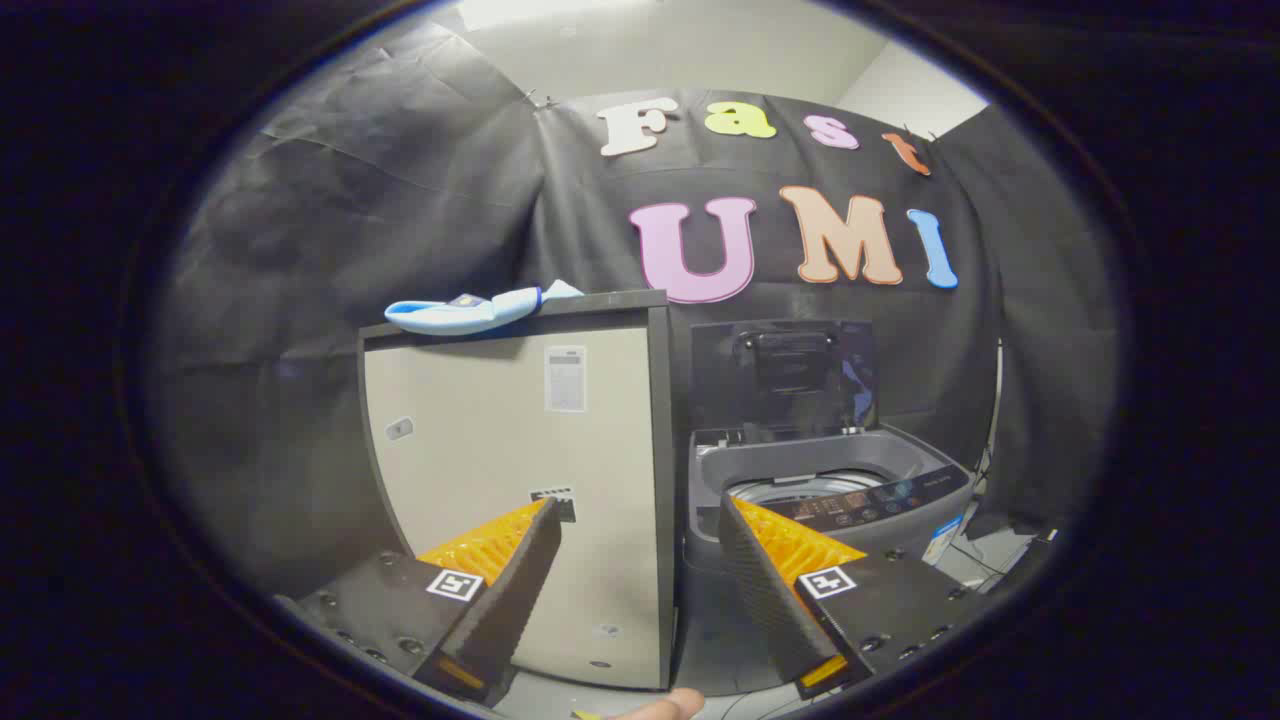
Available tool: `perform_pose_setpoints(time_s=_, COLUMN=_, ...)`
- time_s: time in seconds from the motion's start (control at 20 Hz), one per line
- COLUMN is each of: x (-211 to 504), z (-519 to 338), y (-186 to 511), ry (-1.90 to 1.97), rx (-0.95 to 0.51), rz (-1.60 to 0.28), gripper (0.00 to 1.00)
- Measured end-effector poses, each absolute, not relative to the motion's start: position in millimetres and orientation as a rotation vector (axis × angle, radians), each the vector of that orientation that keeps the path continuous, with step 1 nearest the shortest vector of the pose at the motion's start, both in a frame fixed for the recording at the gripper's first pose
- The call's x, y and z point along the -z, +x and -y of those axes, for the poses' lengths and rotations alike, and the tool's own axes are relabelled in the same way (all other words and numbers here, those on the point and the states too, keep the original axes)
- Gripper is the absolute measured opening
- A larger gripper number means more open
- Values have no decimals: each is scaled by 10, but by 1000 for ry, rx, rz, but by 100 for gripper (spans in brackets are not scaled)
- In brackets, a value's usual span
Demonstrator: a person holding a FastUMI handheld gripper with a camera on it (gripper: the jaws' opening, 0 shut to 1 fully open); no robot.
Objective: Put the clothes into the washing machine and then close the washing machine lid.
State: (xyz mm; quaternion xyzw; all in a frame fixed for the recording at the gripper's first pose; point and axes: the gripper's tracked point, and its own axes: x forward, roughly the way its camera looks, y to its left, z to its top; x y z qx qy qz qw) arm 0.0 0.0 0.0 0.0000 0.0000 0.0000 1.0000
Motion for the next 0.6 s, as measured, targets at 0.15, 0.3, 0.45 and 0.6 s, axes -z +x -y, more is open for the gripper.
perform_pose_setpoints(time_s=0.15, x=56, z=43, y=-12, ry=-1, rx=13, rz=-11, gripper=99)
perform_pose_setpoints(time_s=0.3, x=179, z=91, y=-28, ry=-28, rx=29, rz=-45, gripper=99)
perform_pose_setpoints(time_s=0.45, x=236, z=79, y=-11, ry=-31, rx=30, rz=-61, gripper=99)
perform_pose_setpoints(time_s=0.6, x=230, z=54, y=3, ry=-23, rx=37, rz=-66, gripper=99)
